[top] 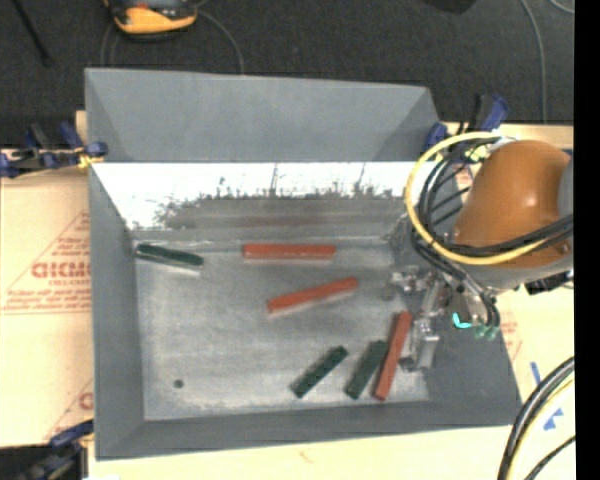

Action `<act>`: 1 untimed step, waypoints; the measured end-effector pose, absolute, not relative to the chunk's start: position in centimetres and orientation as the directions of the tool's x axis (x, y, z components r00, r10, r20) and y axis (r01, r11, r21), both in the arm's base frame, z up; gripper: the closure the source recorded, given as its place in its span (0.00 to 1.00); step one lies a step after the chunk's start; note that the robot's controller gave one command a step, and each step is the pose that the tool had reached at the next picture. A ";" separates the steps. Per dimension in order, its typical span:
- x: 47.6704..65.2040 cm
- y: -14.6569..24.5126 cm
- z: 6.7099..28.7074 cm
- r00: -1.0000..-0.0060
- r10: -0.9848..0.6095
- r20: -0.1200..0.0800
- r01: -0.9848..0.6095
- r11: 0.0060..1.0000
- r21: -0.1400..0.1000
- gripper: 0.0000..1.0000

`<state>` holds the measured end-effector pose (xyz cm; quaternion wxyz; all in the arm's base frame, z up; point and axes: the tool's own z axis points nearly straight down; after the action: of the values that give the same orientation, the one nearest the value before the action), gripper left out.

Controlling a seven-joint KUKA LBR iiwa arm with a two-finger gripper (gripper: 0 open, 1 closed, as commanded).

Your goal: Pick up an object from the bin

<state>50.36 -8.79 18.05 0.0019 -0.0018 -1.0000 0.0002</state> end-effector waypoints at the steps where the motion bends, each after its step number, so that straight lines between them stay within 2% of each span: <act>1: 50.5 -8.8 18.4 -1.000 0.000 -0.004 0.000 1.000 -0.002 0.00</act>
Offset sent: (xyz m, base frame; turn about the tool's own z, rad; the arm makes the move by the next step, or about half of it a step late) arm -0.0214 0.0639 -0.1105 -0.3444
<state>50.54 -8.77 18.42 -0.0019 -0.0001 -1.0000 0.0008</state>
